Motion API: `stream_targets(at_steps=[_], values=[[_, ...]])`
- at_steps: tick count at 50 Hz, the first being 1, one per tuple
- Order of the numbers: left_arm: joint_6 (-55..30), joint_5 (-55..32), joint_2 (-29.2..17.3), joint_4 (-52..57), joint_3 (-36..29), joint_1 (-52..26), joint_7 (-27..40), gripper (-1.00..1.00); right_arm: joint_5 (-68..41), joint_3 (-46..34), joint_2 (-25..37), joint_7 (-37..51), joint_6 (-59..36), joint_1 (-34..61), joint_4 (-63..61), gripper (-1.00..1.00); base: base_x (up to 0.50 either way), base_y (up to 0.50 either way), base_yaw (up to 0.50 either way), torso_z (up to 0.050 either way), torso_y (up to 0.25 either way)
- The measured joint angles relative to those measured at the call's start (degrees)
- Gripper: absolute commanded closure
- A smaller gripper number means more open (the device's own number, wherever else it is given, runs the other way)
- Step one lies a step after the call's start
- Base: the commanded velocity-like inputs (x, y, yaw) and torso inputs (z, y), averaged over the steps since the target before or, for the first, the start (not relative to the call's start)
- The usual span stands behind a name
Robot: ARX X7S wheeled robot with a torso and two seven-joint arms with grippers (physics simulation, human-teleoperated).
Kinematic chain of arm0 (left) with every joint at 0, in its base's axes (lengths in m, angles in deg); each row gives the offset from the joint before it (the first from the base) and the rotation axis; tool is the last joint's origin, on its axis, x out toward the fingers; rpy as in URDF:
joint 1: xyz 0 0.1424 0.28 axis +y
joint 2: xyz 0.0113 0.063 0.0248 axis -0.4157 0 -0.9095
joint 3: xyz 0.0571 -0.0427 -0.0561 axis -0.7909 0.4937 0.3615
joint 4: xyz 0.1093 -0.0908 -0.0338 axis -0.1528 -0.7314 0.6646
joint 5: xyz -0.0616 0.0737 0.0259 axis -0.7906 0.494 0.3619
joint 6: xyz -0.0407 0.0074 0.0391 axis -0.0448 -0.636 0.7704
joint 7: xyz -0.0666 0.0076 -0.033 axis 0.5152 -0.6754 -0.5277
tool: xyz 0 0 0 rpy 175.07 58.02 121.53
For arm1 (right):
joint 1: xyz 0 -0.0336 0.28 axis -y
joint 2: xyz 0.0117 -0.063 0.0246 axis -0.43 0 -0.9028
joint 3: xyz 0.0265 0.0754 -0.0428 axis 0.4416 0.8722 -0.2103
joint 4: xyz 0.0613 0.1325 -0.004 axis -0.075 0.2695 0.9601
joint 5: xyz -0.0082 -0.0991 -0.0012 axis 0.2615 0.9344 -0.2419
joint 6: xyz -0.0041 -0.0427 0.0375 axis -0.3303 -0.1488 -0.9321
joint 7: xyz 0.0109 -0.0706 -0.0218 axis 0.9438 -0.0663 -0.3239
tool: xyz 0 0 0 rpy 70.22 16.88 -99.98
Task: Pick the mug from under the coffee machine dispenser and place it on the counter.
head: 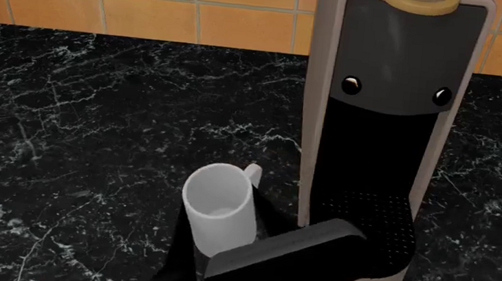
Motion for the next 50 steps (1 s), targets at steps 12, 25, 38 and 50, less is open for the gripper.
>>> stream_targets(at_steps=[12,25,38,50], values=[[0.07,0.06,-0.08,-0.02,0.06,0.13,-0.04,-1.0,0.91,-1.36,-0.66,-3.43,2.23,-1.47,1.54,1.0,0.0,0.0,0.0,0.0,0.0],[0.07,-0.01,-0.13,-0.05,0.2,0.15,-0.07,-1.0,1.88,-2.14,-1.17,-6.28,5.18,-3.62,4.51,1.0,0.0,0.0,0.0,0.0,0.0],[-0.09,-0.13,-0.14,0.01,0.34,0.13,-0.04,-1.0,2.96,-2.76,-1.57,-8.55,7.98,-5.95,8.24,1.0,0.0,0.0,0.0,0.0,0.001],[-0.15,-0.17,-0.29,0.09,0.38,0.12,0.0,-1.0,3.68,-3.36,-1.71,-9.56,9.33,-7.58,10.07,1.0,0.0,0.0,0.0,0.0,0.0]])
